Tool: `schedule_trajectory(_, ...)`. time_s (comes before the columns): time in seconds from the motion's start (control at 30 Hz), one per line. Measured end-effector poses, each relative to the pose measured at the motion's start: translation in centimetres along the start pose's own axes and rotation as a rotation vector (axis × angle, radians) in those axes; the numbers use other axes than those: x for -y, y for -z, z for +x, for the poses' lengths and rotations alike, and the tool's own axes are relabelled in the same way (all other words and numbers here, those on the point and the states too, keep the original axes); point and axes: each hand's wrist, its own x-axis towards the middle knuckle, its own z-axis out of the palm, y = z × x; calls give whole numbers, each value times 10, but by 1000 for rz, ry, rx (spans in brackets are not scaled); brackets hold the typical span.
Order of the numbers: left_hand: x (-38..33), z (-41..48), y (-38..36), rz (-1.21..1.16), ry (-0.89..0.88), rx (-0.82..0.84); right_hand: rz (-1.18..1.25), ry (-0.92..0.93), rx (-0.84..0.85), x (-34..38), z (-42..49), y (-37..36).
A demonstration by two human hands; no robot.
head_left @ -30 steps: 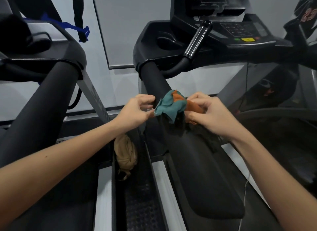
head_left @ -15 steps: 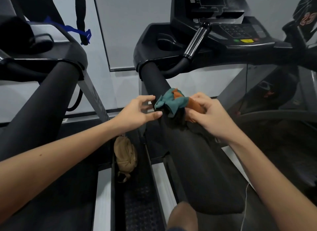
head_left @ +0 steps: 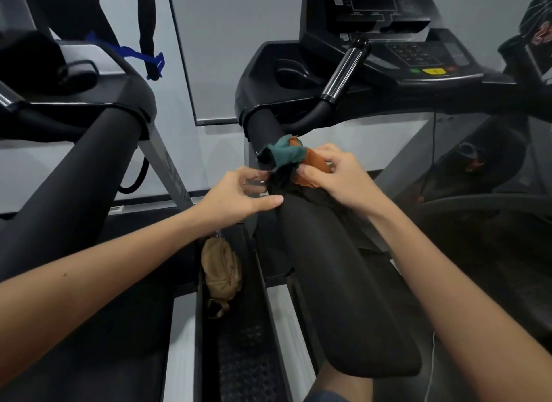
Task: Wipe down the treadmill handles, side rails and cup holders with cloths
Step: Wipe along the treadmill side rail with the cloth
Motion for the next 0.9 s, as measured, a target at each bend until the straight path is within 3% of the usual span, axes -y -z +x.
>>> schedule_trajectory(0.2,-8,-7,0,-42,10,81,88,47,24,2,-49,15)
schedule_trajectory(0.37,-3,-8,-1,-19,-13,44,172,-22,116,-1,-22,1)
schedule_trajectory(0.47,-3,-8,-3,22,-30,21,387,-138,68,-7,0,-13)
schedule_trajectory(0.57,-6,-10,-4,21,-28,4,683,-375,-64,-12,1,-21)
schedule_trajectory(0.63,-6,-11,-4,16,-20,-5,695,-422,-111,-15,-8,-23)
schedule_trajectory(0.8,-5,-10,-4,9,-13,-11,705,-393,-128,-24,-47,-15)
schedule_trajectory(0.9,-3,-8,-4,9,-3,-17,695,-245,-61,-21,-65,-5)
